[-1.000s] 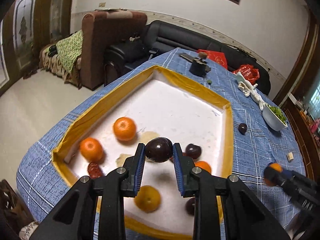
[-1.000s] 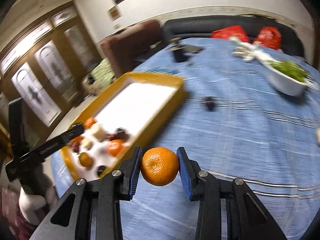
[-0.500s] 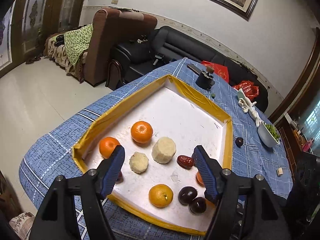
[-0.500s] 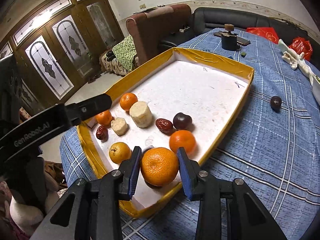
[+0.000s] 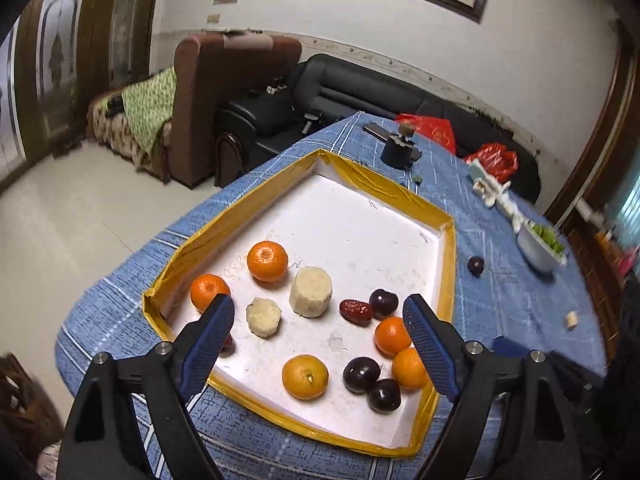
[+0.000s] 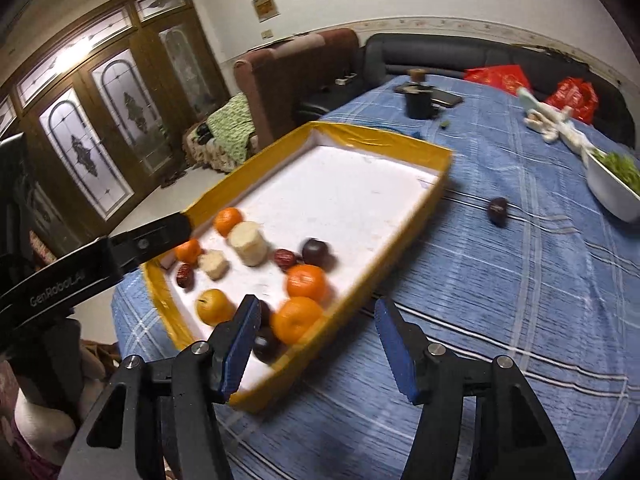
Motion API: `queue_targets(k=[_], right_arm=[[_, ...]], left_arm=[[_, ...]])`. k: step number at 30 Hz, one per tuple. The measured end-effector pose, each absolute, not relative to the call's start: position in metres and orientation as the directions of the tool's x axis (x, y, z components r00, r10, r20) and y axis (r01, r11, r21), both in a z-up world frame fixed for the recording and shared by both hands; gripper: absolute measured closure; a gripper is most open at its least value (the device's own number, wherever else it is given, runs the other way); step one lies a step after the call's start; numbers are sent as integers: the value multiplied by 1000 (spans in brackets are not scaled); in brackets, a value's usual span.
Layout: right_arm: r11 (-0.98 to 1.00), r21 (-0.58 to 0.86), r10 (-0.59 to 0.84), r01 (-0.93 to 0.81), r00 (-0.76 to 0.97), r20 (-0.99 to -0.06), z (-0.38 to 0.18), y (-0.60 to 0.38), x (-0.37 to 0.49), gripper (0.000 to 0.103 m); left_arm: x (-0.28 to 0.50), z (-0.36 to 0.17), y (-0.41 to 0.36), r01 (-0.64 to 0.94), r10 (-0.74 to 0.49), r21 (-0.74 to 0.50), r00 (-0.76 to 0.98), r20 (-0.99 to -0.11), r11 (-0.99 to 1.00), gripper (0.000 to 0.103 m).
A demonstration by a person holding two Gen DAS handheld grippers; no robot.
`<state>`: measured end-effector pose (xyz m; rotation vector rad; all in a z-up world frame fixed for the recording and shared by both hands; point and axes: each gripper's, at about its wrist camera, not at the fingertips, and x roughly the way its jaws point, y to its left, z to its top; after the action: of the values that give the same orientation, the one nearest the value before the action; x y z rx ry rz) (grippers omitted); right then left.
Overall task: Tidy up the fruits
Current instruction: 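Grasp the plum with the left gripper, carry both fruits into the tray and release, then grasp a white yam chunk with the right gripper while the left gripper grasps a dark plum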
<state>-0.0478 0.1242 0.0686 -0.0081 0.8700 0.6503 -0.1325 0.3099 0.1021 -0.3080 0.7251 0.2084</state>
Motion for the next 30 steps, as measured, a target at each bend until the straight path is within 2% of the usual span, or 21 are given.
queue_targets(k=[5, 12, 24, 30], right_arm=[[849, 256, 487, -462, 497, -718, 64, 85, -39, 38], [895, 280, 436, -349, 545, -716, 61, 22, -26, 38], [935, 305, 348, -179, 617, -706, 57, -82, -17, 36], [953, 302, 234, -25, 692, -682, 73, -161, -12, 36]], left_arm=[[-132, 109, 279, -256, 141, -79, 735, -664, 963, 17], [-123, 109, 248, -196, 125, -29, 722, -681, 980, 17], [-101, 102, 198, -98, 92, 34, 689, -719, 995, 17], [-96, 103, 186, -47, 23, -14, 688, -726, 999, 17]])
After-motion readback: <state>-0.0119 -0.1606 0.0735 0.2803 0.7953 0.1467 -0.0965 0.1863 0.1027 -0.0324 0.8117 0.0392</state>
